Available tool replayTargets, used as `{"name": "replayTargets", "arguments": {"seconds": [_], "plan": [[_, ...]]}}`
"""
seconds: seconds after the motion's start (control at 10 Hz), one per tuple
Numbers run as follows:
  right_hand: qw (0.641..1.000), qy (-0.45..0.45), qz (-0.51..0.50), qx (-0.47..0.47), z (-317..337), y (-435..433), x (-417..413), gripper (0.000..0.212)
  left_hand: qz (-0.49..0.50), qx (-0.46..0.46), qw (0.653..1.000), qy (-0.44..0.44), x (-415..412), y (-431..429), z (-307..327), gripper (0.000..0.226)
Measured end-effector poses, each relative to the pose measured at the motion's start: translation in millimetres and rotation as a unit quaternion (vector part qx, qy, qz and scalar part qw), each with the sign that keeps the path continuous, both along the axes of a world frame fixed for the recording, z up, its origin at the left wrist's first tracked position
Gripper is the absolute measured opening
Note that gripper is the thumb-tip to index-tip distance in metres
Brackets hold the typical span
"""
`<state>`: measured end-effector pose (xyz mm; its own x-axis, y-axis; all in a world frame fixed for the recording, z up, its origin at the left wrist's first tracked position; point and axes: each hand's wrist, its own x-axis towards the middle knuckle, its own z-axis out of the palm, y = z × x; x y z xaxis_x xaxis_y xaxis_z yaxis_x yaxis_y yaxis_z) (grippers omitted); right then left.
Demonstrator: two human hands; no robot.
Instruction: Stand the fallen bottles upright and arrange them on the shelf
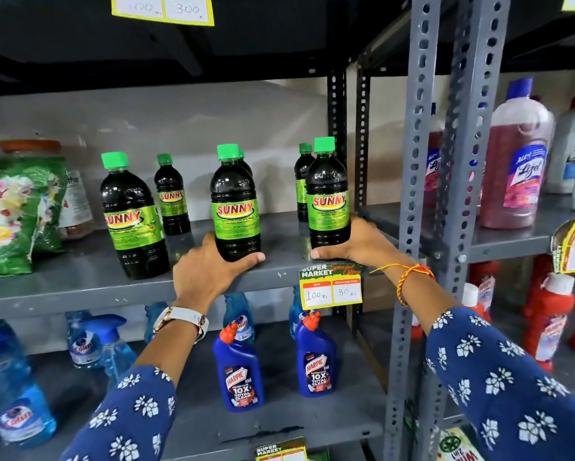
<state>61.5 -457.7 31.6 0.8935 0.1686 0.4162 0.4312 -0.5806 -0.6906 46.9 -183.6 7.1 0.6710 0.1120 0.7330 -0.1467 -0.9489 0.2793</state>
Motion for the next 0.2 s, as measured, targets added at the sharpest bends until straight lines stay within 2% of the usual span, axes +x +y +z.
{"name": "replayTargets", "arguments": {"seconds": [0.1, 0.2], "plan": [[1.000, -0.011, -0.008, -0.005, 5.5, -0.8, -3.5, 0.065, -0.003, -0.008, 1.000, 0.007, 0.4, 0.8, 1.7, 0.103], [0.992, -0.046, -0.085, 0.081, -2.8, 0.8, -10.6, 0.079, -0.006, -0.030, 0.999, 0.014, -2.0, -1.4, -1.8, 0.107]]}}
